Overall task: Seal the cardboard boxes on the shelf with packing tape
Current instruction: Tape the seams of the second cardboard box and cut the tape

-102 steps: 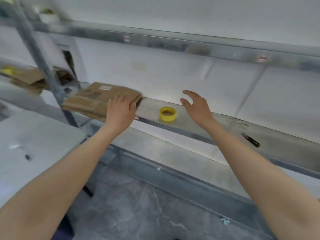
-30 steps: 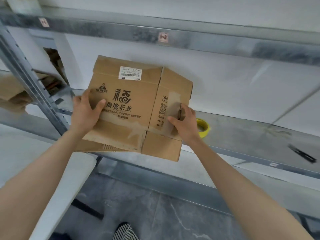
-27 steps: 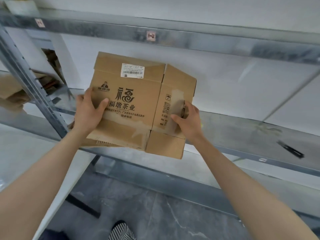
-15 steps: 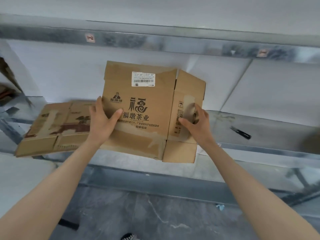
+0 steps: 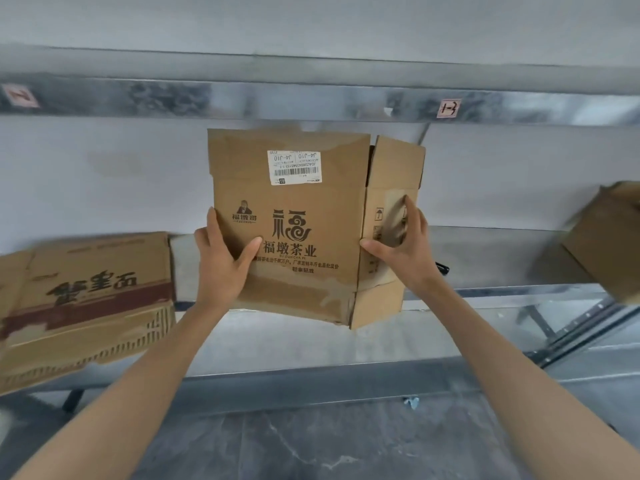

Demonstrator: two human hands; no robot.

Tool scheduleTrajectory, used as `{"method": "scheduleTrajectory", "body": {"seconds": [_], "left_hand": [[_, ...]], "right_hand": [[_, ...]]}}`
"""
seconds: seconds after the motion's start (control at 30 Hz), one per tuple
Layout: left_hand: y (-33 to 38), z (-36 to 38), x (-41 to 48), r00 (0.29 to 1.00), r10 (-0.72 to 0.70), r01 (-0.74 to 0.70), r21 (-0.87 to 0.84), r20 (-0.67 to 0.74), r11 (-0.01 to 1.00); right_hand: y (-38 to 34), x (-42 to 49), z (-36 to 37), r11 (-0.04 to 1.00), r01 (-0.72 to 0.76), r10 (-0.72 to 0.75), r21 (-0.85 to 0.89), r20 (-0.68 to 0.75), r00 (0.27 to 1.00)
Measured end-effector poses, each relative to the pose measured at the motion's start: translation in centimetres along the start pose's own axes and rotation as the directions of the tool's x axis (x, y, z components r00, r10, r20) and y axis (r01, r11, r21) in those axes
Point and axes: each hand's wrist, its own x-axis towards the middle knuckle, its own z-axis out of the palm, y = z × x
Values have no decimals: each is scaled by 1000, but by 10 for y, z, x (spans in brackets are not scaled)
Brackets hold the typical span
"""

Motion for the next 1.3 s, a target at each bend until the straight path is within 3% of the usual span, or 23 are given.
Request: {"method": "scheduleTrajectory", "body": {"seconds": [0.27, 0.53, 0.67, 0.8, 0.97, 1.13, 1.3], "left_hand": [[1, 23, 14, 998, -52, 55, -80, 30, 995], [15, 54, -11, 985, -170, 168, -240, 12, 956], [34, 80, -27, 984, -170, 176, -210, 45, 962], [54, 96, -40, 991, -125, 133, -273, 47, 953], [84, 90, -28, 995, -52, 31, -237, -84, 971], [107, 82, -10, 969, -217, 158, -374, -120, 914], [108, 77, -4, 961, -263, 215, -376, -80, 901]], "right_hand": [[15, 26, -15, 993, 55, -51, -102, 41, 998], [41, 50, -44, 965, 171, -123, -197, 234, 964], [50, 54, -47, 983, 172, -140, -65, 341, 930], [58, 56, -54, 992, 128, -125, 11, 308, 943], [44, 61, -72, 976, 147, -186, 162, 260, 948], [29, 65, -74, 957, 112, -182, 266, 256, 949], [31, 65, -70, 957, 66, -133, 281, 225, 965]]}}
